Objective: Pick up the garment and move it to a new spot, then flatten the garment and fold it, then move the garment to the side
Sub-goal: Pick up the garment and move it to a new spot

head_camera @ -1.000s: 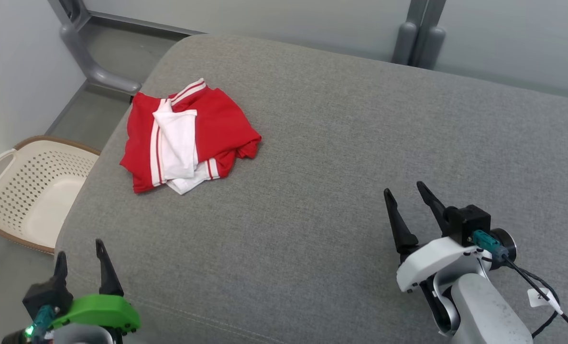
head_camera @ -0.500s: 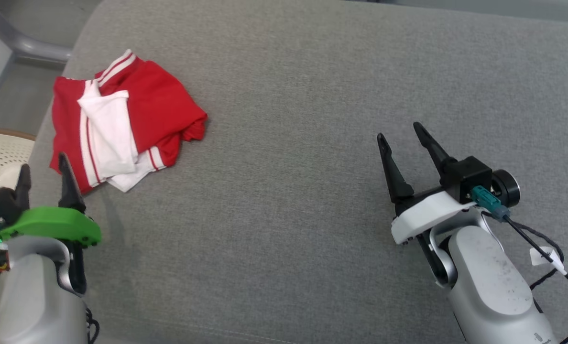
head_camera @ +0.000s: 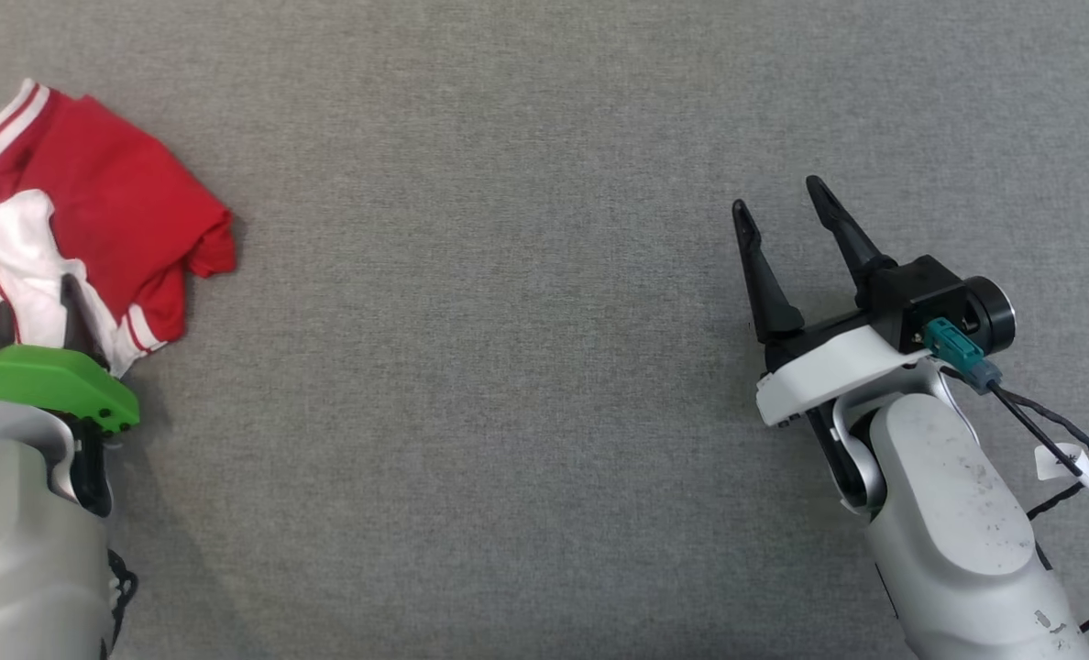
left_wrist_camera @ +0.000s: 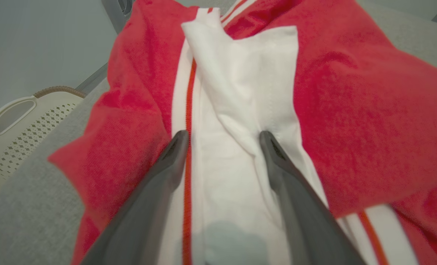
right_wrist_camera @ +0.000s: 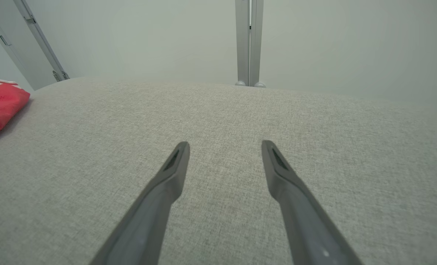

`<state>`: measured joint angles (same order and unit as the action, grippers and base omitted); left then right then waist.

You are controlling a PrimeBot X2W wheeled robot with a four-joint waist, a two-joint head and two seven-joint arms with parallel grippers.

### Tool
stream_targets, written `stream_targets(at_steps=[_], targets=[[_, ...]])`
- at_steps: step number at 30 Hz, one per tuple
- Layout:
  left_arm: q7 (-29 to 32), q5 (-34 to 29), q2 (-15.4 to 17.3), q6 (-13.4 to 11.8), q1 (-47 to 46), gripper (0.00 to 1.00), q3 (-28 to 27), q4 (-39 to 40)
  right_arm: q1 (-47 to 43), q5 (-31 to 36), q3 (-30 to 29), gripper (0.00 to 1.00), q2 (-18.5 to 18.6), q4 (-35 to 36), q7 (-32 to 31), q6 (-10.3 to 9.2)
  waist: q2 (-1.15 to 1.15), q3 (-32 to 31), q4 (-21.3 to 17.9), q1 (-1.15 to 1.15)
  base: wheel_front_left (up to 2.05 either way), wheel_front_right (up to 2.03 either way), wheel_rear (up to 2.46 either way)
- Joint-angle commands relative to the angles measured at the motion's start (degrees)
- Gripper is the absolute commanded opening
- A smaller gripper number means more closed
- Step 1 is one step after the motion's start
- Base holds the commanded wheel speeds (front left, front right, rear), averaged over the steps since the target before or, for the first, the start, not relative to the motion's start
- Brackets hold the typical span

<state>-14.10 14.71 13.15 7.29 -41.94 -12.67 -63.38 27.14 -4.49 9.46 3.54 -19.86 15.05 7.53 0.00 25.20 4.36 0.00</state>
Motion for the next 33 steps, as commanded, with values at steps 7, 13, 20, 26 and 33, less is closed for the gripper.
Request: stream_targets(at_steps=[7, 13, 20, 26, 33], targets=[[-0.1, 0.1, -1.1, 0.3, -1.8, 0.00, 2.2, -4.2, -0.3, -0.4, -1.7, 1.00, 0.0, -0.3, 0.2, -0.08, 0.00, 0.2, -1.9, 0.00, 0.00, 0.00, 0.00], [-1.0, 0.2, -1.3, 0.3, -2.7, 0.00, 4.3, 5.0, -1.3, -0.8, -2.6, 1.00, -0.3, -0.9, 0.2, -0.08, 0.00, -2.5, -2.1, 0.00, 0.00, 0.00, 0.00], [-1.0, -0.1, -5.0, 0.2, 0.5, 0.00, 10.7, 18.6, -2.6, -2.9, -2.7, 1.00, -0.5, -1.2, 0.2, -0.08, 0.00, -5.8, -5.5, 0.00, 0.00, 0.00, 0.00], [-1.0, 1.9, -7.5, 0.2, 2.1, 0.00, 18.0, 23.3, -3.7, -5.2, -2.1, 1.00, -0.6, -1.4, 0.2, -0.08, 0.00, -7.7, -10.1, 0.00, 0.00, 0.00, 0.00], [-1.0, 4.9, -9.6, 0.2, 4.0, 0.00, 26.5, 24.8, -5.0, -7.0, -1.9, 1.00, -0.6, -1.7, 0.2, -0.08, 0.00, -9.3, -15.7, 0.00, 0.00, 0.00, 0.00]])
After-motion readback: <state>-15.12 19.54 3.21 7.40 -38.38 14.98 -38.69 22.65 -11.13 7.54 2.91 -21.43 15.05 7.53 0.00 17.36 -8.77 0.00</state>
